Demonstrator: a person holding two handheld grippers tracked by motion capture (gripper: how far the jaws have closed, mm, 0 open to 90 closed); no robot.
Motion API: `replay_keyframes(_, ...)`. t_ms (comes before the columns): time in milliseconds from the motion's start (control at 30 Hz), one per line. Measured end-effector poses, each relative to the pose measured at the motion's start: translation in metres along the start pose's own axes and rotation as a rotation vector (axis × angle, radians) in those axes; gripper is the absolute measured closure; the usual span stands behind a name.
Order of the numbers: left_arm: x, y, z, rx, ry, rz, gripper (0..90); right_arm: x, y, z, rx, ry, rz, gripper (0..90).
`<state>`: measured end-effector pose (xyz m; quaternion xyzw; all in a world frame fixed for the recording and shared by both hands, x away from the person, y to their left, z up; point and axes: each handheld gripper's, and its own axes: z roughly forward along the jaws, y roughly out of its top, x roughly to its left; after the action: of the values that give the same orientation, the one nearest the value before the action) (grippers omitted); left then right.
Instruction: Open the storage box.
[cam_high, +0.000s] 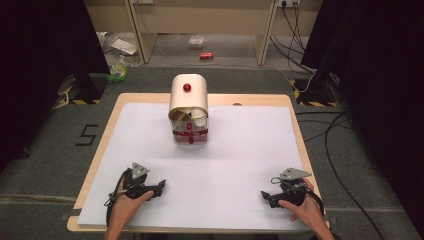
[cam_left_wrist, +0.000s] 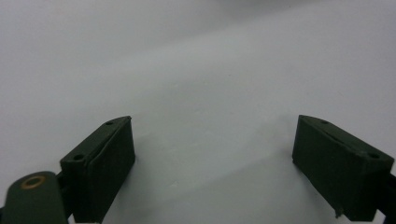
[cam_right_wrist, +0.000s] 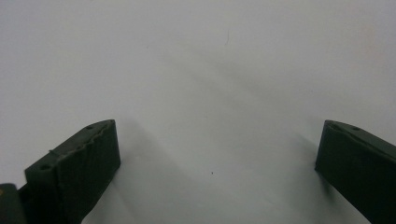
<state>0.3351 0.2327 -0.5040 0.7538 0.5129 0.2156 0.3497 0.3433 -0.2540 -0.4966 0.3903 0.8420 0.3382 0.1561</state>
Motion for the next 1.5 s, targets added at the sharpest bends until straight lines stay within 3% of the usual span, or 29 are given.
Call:
replay_keyframes(300, -0.001, 0.001, -0.001, -0.005, -0.001, 0.006, 15.3, 0.000, 0.000, 0.000, 0.000, 0.000, 0.000, 0.3)
replay_keyframes(400, -0.001, 0.004, -0.003, -0.066, -0.022, 0.019, 15.8, 0.000, 0.000, 0.000, 0.000, 0.000, 0.000, 0.3)
replay_keyframes(700, -0.011, 0.014, -0.005, -0.131, -0.045, 0.066, 15.9, 0.000, 0.000, 0.000, -0.001, -0.001, -0.001, 0.3)
replay_keyframes(833, -0.019, 0.023, -0.003, -0.160, -0.057, 0.094, 17.7, 0.000, 0.000, 0.000, -0.002, -0.001, -0.001, 0.3)
replay_keyframes(967, -0.034, 0.039, 0.001, -0.227, -0.098, 0.133, 18.5, 0.000, 0.000, 0.000, -0.002, -0.001, -0.001, 0.3)
replay_keyframes(1267, -0.046, 0.052, 0.008, -0.278, -0.106, 0.195, 19.6, 0.000, 0.000, 0.000, -0.002, -0.002, -0.001, 0.3)
replay_keyframes(1500, -0.049, 0.061, 0.015, -0.301, -0.114, 0.220, 19.7, 0.000, 0.000, 0.000, -0.002, -0.001, -0.001, 0.3)
